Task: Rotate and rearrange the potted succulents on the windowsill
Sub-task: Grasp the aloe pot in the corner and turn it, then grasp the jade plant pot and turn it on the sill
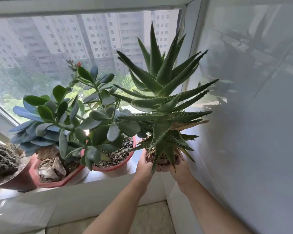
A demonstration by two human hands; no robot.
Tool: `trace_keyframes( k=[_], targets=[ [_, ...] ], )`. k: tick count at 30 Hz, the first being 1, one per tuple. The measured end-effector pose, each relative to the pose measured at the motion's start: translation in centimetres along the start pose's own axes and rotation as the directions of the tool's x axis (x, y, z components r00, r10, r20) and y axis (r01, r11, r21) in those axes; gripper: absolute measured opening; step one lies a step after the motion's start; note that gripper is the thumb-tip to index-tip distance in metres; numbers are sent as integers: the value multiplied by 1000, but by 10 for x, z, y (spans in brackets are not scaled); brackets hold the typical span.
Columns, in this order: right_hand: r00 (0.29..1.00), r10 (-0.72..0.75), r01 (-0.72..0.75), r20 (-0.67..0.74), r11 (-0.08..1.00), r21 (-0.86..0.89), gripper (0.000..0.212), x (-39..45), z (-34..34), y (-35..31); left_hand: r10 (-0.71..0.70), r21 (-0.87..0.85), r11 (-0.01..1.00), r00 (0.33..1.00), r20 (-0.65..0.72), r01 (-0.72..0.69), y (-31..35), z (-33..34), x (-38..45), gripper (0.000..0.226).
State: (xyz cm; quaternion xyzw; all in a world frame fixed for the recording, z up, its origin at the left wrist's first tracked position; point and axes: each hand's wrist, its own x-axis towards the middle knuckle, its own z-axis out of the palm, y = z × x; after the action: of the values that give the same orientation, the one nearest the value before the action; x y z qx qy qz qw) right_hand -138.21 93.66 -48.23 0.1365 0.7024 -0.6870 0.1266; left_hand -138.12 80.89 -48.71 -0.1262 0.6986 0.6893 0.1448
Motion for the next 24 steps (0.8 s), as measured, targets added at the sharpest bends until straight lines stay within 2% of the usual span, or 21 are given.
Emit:
trace_keyframes(
  k=[4,5,7,8,9,11,12,13,14,16,19,21,24],
  targets=[
    [996,-71,71,-46,997,7,48,0,1,2,67,1,998,997,-33,-67,0,-6,-13,35],
    [993,-83,85,-86,996,17,49,-5,3,3,58,11,998,998,-37,-58,-1,-8,-18,44],
    [967,21,-6,-256,998,59,60,-24,11,7,-17,15,1000,999,-33,17,-5,-15,-35,80],
    [935,103,-81,-339,994,80,64,-36,16,11,-59,-14,998,998,-26,59,-9,-20,-46,87],
    [910,171,-144,-377,985,100,60,-52,21,18,-82,-64,995,996,-43,79,-15,-27,-59,85],
    [913,256,-221,-317,965,140,27,-81,36,30,-119,-205,976,975,-189,79,-28,-48,-84,61],
    [932,270,-238,-244,959,152,10,-94,46,31,-142,-290,956,944,-298,52,-32,-61,-94,47],
    [949,259,-235,-179,961,146,4,-103,57,29,-168,-374,927,903,-396,9,-31,-74,-102,36],
    [964,234,-219,-129,968,121,10,-106,68,25,-185,-437,898,859,-477,-49,-29,-88,-106,30],
    [983,174,-166,-67,980,111,13,-103,91,10,-191,-491,860,805,-562,-139,-17,-109,-105,32],
    [988,150,-140,-38,973,184,22,-90,120,-18,-115,-435,884,821,-559,-172,8,-123,-96,18],
    [991,125,-117,-52,983,144,28,-83,131,-28,-73,-379,910,837,-543,-166,17,-128,-92,25],
    [981,118,-106,-151,990,89,19,-75,137,-35,-76,-350,927,841,-536,-139,16,-133,-86,23]
  ],
)
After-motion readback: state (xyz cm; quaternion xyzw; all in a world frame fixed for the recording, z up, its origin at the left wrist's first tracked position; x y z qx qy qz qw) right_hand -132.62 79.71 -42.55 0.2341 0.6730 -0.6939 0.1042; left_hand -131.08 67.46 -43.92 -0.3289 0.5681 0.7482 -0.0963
